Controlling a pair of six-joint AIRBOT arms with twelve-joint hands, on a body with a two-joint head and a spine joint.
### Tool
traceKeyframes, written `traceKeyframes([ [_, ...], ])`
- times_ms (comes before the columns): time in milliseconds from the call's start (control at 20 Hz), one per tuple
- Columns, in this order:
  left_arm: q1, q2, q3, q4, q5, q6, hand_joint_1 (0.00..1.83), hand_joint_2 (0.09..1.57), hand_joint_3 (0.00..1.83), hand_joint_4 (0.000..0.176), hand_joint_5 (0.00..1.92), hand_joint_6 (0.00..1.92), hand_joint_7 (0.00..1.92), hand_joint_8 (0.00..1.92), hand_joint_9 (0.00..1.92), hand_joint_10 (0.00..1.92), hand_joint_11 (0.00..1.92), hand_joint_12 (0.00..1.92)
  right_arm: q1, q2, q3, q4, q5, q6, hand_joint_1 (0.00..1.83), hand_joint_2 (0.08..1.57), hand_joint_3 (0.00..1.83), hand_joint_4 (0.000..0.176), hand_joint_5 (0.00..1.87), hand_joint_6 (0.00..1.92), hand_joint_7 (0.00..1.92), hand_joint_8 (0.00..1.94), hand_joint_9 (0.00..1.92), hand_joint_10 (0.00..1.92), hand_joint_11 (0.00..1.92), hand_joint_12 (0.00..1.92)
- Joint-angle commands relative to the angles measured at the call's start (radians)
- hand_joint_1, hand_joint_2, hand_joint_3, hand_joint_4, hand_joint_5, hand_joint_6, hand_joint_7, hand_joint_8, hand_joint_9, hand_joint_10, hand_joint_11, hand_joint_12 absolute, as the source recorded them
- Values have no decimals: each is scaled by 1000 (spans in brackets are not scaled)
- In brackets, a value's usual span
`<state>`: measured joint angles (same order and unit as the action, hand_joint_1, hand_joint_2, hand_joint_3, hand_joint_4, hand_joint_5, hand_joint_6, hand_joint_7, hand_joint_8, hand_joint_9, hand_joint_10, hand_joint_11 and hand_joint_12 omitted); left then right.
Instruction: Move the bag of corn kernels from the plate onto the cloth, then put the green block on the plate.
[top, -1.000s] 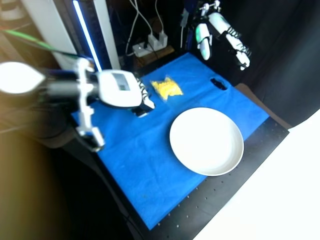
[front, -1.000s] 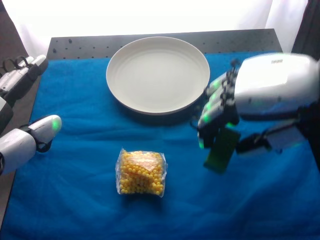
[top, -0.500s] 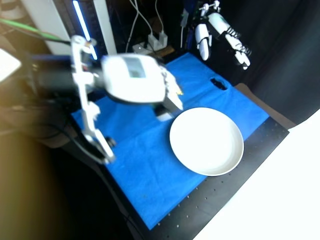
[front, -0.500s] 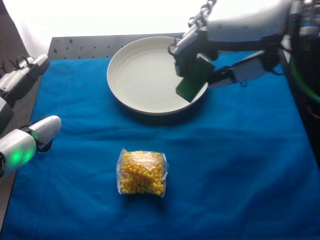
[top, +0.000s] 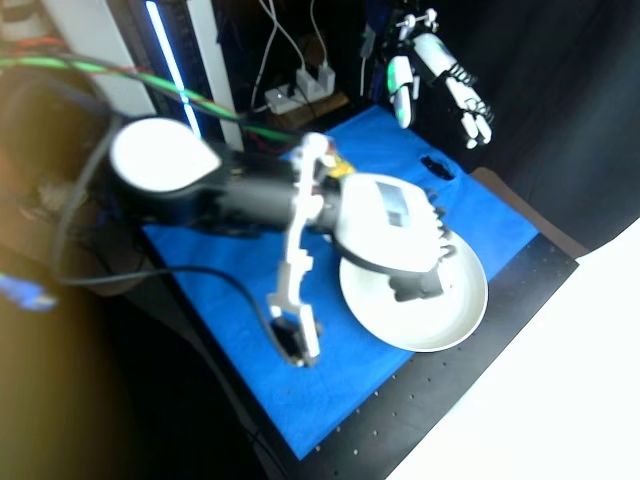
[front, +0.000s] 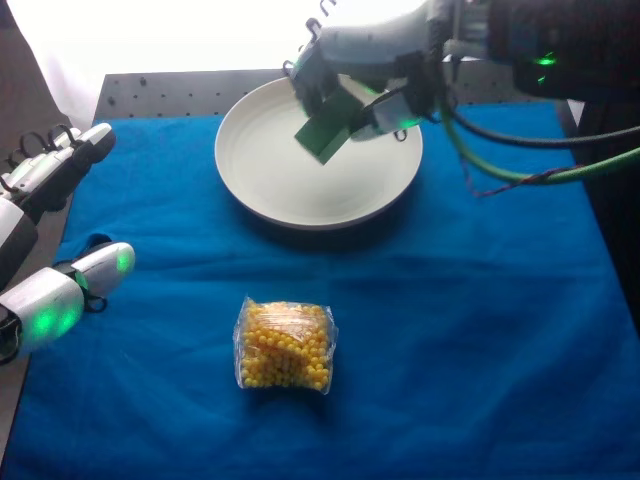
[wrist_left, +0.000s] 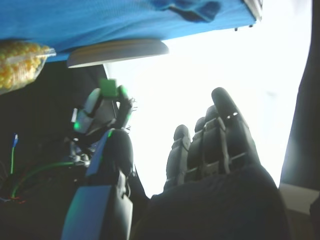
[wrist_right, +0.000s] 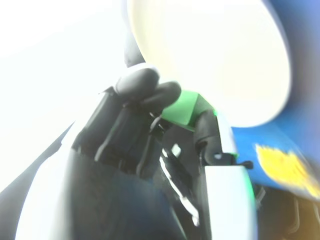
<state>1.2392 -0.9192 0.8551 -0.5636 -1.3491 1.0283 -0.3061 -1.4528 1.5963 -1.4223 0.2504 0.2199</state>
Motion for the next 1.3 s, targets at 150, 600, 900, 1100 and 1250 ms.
traceKeyframes([
  [150, -9, -9, 10, 28, -121, -9, 518, 1351, 0, 78, 89, 3, 47, 2, 147, 12, 0, 915, -15, -5, 4, 17, -24, 5, 1190, 1179, 0, 0, 238, 378, 327, 841, 252, 1104, 120, 1581],
  [600, -8, -6, 6, 25, -129, -9, 516, 1352, 0, 97, 103, 3, 56, 1, 164, 11, 0, 933, -15, 141, -79, 175, 110, 6, 826, 1020, 0, 32, 0, 0, 0, 0, 0, 0, 0, 0],
  [900, -9, 40, -6, 39, -159, -9, 509, 1343, 0, 141, 109, 5, 27, 2, 97, 8, 0, 648, -14, 446, -342, 461, 251, -302, 918, 1124, 20, 32, 0, 0, 0, 0, 0, 0, 0, 0],
  [1100, -10, 64, -12, 54, -199, -8, 484, 1328, 0, 143, 121, 4, 54, 4, 102, 6, 0, 632, -21, 590, -464, 515, 297, -388, 525, 1174, 33, 121, 0, 0, 0, 0, 0, 0, 0, 0],
  [1250, -14, 83, -14, 68, -219, -8, 453, 1309, 0, 171, 92, 1, 24, 2, 67, 3, 0, 380, -76, 682, -535, 699, 364, -554, 603, 1195, 26, 111, 0, 0, 0, 0, 0, 0, 0, 0],
])
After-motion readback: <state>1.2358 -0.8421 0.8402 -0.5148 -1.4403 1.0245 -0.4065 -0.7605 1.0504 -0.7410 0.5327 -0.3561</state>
